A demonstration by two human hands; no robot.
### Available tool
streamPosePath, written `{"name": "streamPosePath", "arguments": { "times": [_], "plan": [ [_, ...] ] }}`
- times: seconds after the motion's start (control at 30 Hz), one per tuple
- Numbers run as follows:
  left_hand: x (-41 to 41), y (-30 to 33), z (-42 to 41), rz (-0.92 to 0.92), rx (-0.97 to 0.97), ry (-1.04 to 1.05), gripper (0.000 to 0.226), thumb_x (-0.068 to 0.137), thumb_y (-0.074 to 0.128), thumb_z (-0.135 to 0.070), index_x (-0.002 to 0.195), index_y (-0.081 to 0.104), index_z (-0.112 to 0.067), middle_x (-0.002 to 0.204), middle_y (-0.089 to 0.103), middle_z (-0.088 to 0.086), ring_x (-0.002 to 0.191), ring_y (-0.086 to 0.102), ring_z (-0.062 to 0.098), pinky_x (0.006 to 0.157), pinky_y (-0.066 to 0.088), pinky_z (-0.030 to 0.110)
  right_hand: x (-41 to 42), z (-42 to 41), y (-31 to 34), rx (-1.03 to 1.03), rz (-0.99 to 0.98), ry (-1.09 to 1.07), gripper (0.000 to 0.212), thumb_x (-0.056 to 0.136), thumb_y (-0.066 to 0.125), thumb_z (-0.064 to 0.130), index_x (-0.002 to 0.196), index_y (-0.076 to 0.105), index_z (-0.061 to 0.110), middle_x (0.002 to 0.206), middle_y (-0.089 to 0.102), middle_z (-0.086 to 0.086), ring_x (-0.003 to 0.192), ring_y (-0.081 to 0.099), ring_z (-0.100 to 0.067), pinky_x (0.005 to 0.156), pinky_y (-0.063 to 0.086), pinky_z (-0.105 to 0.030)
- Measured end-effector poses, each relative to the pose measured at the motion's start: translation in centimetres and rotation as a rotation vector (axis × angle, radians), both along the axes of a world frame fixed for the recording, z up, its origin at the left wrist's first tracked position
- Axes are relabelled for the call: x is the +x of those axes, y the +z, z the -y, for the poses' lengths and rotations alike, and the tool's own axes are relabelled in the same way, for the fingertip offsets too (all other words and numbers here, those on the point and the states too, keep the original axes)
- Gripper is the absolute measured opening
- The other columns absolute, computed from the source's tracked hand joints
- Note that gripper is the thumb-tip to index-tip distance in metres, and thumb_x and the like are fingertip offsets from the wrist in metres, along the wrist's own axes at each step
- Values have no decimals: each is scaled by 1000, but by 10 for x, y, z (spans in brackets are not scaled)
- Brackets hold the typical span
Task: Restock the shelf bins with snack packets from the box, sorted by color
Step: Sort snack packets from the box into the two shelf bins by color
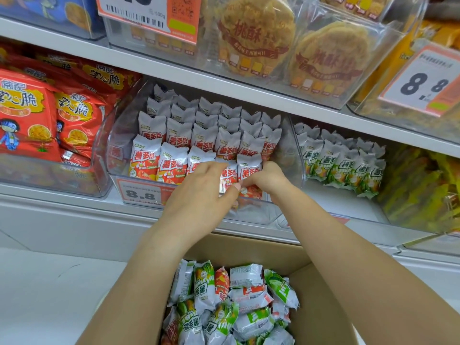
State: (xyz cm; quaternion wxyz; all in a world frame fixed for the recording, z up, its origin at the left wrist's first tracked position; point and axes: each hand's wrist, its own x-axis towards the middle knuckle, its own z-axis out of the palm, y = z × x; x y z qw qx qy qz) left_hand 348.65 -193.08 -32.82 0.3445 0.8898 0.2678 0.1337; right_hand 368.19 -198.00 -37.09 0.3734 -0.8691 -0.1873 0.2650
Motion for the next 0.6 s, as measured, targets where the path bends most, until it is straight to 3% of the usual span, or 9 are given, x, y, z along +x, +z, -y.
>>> {"name": "streamPosePath", "arguments": {
  "times": [0.1,0.2,0.3,0.37,0.47,0.6],
  "plan": [
    [-3,-1,-4,-2,38,15,54,98,43,-44,146,34,-22,150,34,-3,134,37,16,102,34,30,-1,-1,-4,-132,111,27,45,65,86,19,105,67,6,100,70,-9,93,66,-25,88,54,-42],
    [-6,-1,-3,-15,56,16,52,98,42,-44,145,35,-22,148,36,-3,132,39,17,98,36,31,3,-1,-5,41,27,-94,55,62,85,6,110,60,6,100,69,-10,93,67,-28,83,56,-43],
    [-9,-3,-2,-38,81,11,51,98,42,-44,144,37,-22,146,37,-2,129,41,18,97,38,32,3,-3,-3,197,12,-183,62,65,83,0,118,51,1,108,65,-10,99,64,-27,78,54,-36],
    [-9,-3,-4,-41,71,6,52,98,43,-43,144,37,-21,148,35,-2,130,40,18,100,37,33,0,-5,-2,178,-5,-156,64,67,81,-2,122,49,0,113,63,-10,104,61,-26,83,52,-35],
    [-11,-2,-5,-28,58,7,53,97,44,-43,145,36,-22,149,34,-4,129,42,16,101,38,34,-1,-6,-2,147,-77,-87,51,70,79,-4,117,60,0,114,66,-13,106,62,-28,95,50,-41],
    [-11,-1,-6,-32,65,7,54,98,44,-43,146,35,-22,150,33,-4,132,39,15,101,36,32,0,-4,-5,157,-104,-102,47,69,79,-5,112,63,-1,110,68,-15,103,64,-29,90,52,-39]
  ]
}}
